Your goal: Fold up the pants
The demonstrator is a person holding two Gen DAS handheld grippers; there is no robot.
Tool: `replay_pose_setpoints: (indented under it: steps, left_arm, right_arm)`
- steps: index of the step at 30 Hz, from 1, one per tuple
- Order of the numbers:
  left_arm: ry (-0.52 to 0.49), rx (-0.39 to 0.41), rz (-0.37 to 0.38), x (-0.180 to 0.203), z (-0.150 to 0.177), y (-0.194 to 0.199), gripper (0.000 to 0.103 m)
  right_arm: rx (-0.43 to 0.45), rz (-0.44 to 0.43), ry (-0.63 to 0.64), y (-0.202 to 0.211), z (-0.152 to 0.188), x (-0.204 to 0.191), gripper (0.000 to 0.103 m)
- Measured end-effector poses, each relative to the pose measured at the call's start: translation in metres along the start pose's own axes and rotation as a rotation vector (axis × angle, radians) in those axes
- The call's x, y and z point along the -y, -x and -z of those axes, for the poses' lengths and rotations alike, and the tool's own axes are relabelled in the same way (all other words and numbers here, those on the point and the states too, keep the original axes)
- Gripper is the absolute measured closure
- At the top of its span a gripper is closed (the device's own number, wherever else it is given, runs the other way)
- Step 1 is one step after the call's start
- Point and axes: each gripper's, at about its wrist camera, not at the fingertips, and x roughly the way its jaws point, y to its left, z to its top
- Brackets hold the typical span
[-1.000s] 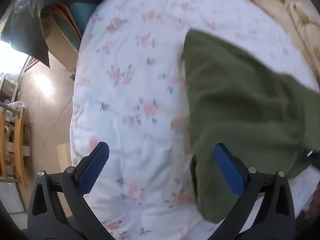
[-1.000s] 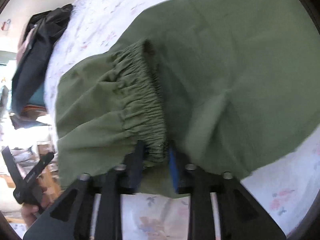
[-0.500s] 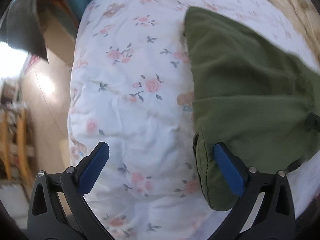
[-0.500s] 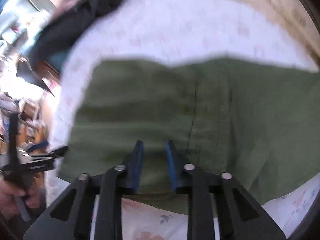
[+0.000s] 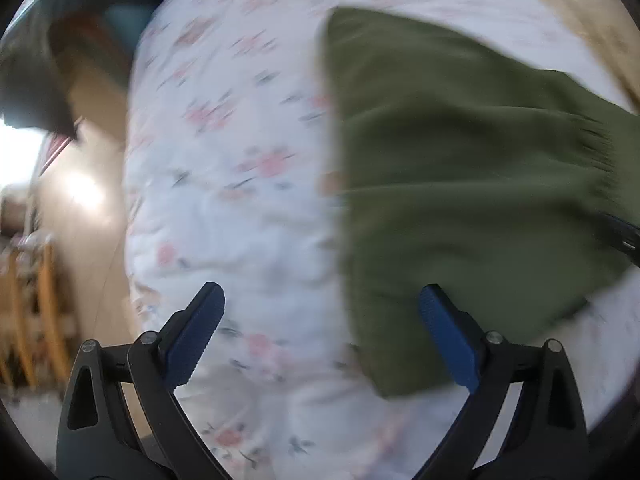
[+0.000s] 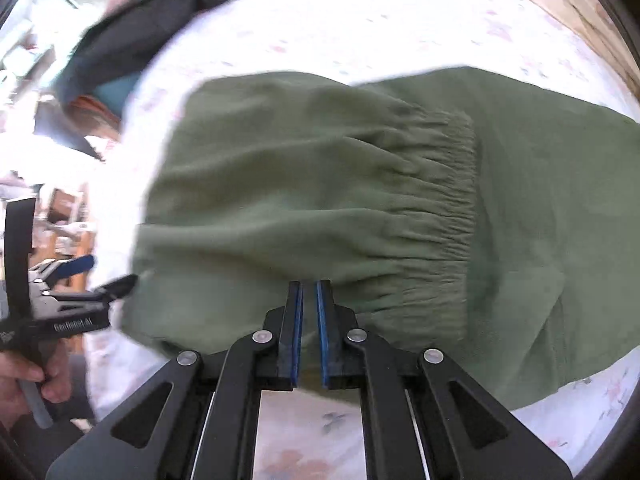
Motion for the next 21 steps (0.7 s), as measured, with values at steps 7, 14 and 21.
replay_pose_setpoints:
  steps: [7, 14, 21]
  left_arm:
    - [-0.071, -0.126, -0.024, 0.009, 0.016, -0.049, 0.005]
    - [-0.083, -0.086, 0.041, 0.013, 0.011, -0.005, 0.007]
    - [0.164, 0.114, 0.143, -0.027, -0.072, 0.037, 0.007]
  right_arm:
    - [-0.247, -0.045, 0.000, -0.057, 0.022, -0.009, 0.096]
    - [-0.207, -0.073, 0.040, -0.028, 0.017, -0.021, 0.092]
    - [0.100, -0.114, -0.061, 0.051, -0.051, 0.022, 0.092]
